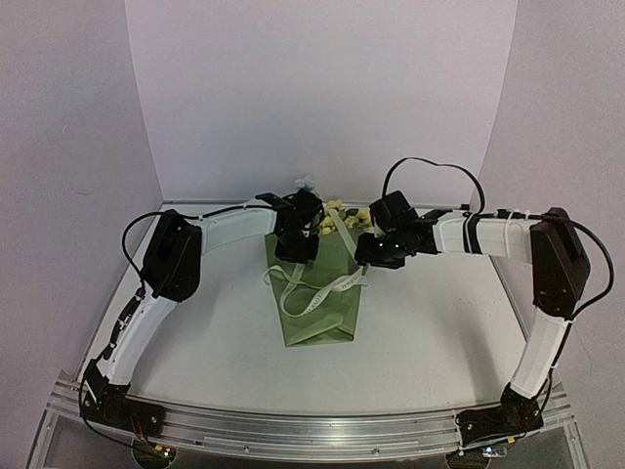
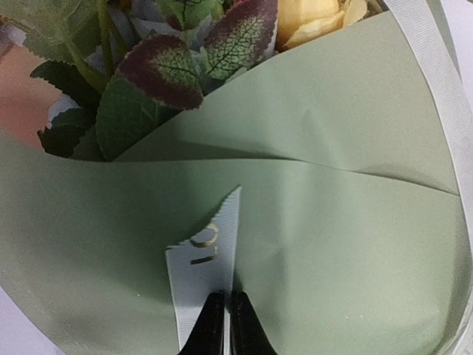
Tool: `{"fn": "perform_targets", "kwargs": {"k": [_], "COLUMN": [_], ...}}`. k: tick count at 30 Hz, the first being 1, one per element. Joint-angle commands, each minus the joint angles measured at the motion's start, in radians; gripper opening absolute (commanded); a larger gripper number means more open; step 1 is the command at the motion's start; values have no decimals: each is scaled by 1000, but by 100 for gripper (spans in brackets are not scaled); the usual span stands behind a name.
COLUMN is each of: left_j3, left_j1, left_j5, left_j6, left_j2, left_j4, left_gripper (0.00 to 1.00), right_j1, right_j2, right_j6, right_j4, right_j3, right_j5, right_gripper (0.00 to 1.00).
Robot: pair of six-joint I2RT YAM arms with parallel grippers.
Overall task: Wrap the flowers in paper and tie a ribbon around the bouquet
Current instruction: Cross the ribbon over the folded bouquet.
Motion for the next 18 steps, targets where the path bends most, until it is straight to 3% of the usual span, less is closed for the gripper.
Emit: {"fn": "perform_targets", "kwargs": {"k": [1, 11, 18], "left_j3": [-6, -192, -345], "left_j1": [9, 32, 31], "left_j5": [-76, -100, -93], "left_j6": [3, -12, -39], "left_j2": [-51, -212, -312], "left_j4": [29, 133, 218], "left_gripper": [1, 2, 34], "right_j1": [-20, -42, -42], "right_j2": [56, 143, 124], "right_j6": [10, 9, 0], "right_j4": [24, 19, 18], "right_j3": [68, 133, 115], "right_j5": [-48, -105, -98], "right_gripper": [54, 60, 61]}}
